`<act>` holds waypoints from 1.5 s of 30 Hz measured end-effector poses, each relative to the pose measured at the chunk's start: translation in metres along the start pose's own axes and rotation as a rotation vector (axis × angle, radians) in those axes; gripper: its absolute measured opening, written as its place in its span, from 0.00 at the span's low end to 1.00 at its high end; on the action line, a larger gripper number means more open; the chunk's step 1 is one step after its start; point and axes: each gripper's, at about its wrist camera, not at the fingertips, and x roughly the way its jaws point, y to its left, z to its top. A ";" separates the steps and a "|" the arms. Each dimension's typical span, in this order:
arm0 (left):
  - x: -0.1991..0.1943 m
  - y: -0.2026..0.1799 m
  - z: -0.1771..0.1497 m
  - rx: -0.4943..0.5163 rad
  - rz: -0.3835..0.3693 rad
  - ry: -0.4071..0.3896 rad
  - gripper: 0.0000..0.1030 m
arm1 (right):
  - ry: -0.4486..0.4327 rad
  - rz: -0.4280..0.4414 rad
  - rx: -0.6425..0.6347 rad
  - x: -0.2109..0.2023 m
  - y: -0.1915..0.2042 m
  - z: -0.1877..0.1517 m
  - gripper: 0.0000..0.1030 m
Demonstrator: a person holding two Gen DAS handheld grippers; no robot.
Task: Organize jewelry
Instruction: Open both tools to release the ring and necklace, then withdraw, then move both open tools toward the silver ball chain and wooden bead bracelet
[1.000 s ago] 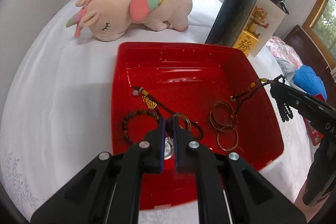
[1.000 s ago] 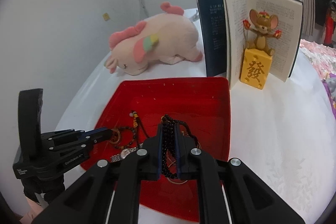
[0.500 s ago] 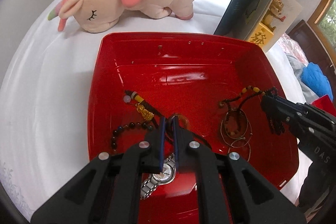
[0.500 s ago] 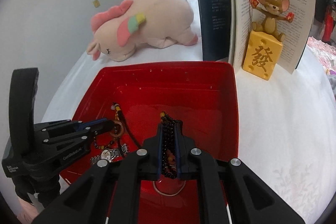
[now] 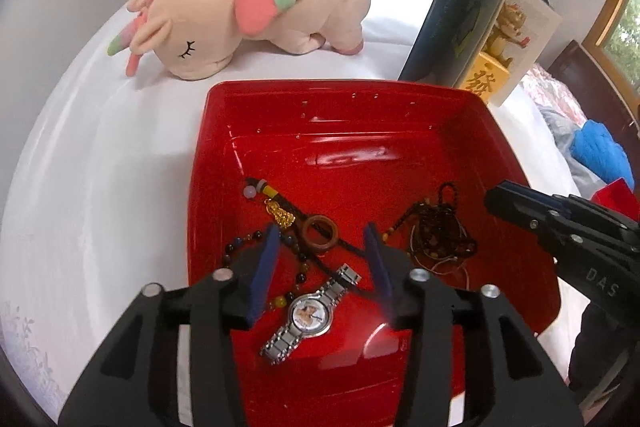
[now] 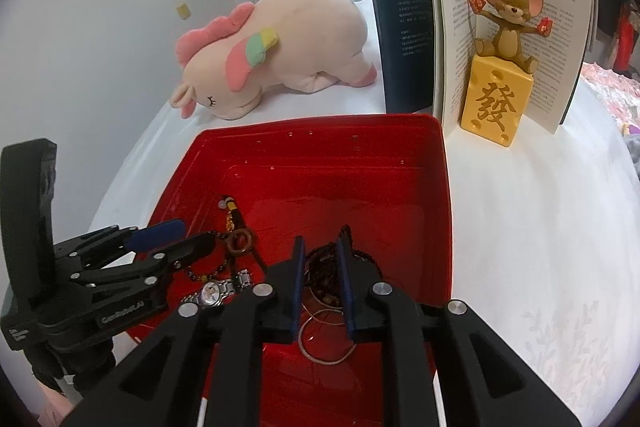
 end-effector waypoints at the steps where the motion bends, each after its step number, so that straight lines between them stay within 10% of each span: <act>1: -0.002 0.000 -0.001 0.002 0.004 -0.004 0.47 | 0.000 0.001 0.002 -0.001 0.000 -0.001 0.16; 20: -0.085 -0.011 -0.063 0.035 0.069 -0.147 0.84 | -0.021 -0.058 -0.041 -0.050 0.019 -0.053 0.53; 33: -0.149 -0.013 -0.130 0.027 0.062 -0.249 0.89 | -0.106 -0.034 -0.051 -0.116 0.038 -0.127 0.77; 45: -0.178 -0.010 -0.181 0.022 0.059 -0.262 0.93 | -0.128 -0.035 -0.063 -0.150 0.050 -0.186 0.79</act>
